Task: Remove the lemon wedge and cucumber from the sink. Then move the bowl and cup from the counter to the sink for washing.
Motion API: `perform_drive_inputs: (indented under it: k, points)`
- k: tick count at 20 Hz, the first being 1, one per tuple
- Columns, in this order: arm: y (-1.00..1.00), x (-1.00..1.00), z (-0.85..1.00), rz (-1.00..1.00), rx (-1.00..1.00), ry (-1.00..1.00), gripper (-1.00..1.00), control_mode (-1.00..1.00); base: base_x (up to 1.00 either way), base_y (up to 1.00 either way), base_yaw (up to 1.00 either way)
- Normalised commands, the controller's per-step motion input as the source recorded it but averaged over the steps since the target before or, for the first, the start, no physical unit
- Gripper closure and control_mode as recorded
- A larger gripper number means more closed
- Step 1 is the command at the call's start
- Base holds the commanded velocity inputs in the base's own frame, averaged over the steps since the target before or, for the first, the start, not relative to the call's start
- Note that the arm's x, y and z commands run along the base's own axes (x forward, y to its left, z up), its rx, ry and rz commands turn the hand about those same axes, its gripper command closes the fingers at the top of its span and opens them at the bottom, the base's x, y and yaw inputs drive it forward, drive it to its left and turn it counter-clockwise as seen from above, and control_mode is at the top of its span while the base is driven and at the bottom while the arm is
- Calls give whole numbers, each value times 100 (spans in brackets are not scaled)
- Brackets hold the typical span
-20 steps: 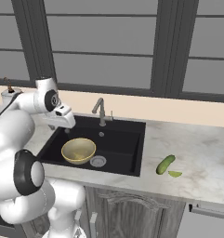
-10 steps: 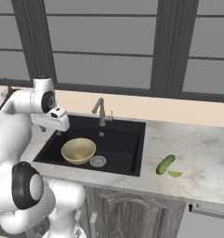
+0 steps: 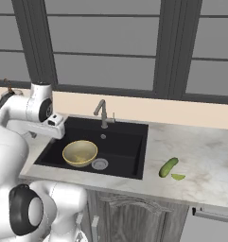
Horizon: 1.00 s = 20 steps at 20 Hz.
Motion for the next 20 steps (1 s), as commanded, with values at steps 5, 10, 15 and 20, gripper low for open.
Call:
perform_drive_inputs:
  k: [5,10,15,20]
  points:
    - [24,-30,10,12,0,-1,-100,-100,0,0,0]
    - [33,-16,3,10,0,0,-100,-100,0,0,0]
    - [36,-9,0,5,0,-3,-100,-100,0,0,0]
    - [35,-8,0,0,1,-7,-100,-100,0,0,0]
